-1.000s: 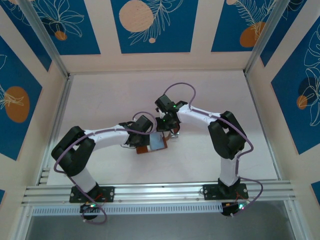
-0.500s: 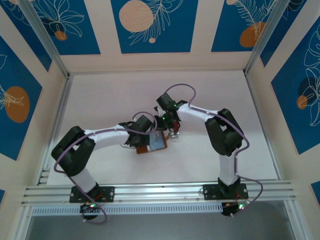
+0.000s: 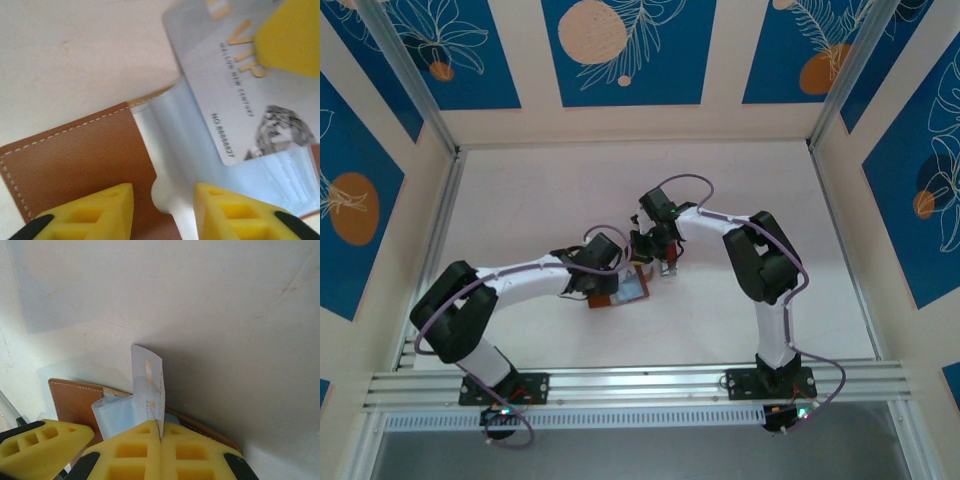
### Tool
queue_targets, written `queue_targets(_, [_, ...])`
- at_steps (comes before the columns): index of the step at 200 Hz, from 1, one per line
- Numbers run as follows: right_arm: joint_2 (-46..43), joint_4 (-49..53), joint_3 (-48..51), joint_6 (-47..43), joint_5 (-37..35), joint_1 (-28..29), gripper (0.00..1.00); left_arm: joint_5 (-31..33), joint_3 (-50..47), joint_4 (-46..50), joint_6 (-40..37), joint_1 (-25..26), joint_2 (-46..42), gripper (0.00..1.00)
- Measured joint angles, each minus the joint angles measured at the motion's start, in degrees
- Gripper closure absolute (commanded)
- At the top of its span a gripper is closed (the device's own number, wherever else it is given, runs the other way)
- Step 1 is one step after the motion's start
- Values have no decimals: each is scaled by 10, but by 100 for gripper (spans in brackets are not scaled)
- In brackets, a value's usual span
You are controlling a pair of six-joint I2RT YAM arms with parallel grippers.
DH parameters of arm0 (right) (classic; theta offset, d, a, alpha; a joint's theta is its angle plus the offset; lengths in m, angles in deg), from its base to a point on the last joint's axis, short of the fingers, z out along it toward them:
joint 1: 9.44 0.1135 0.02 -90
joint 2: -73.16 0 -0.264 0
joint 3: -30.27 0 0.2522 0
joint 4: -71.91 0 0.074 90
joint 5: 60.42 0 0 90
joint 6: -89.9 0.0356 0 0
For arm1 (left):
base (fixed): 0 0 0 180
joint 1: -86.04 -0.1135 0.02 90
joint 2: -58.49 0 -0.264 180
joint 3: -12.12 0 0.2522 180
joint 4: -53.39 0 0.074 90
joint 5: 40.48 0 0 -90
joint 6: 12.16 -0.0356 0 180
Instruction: Put the credit cards into the card holder
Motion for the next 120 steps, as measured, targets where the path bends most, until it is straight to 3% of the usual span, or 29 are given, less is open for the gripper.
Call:
queue_targets(50, [8, -3, -1, 3, 13, -1, 100, -1, 8, 1, -26, 28, 4, 61])
queue_targets(80, [8, -3, -2, 3, 15, -2, 100, -1, 33, 6, -36, 32, 39, 73])
queue_targets(120, [8, -2, -2, 3, 17, -3, 100, 8, 45, 21, -37, 35, 49, 81])
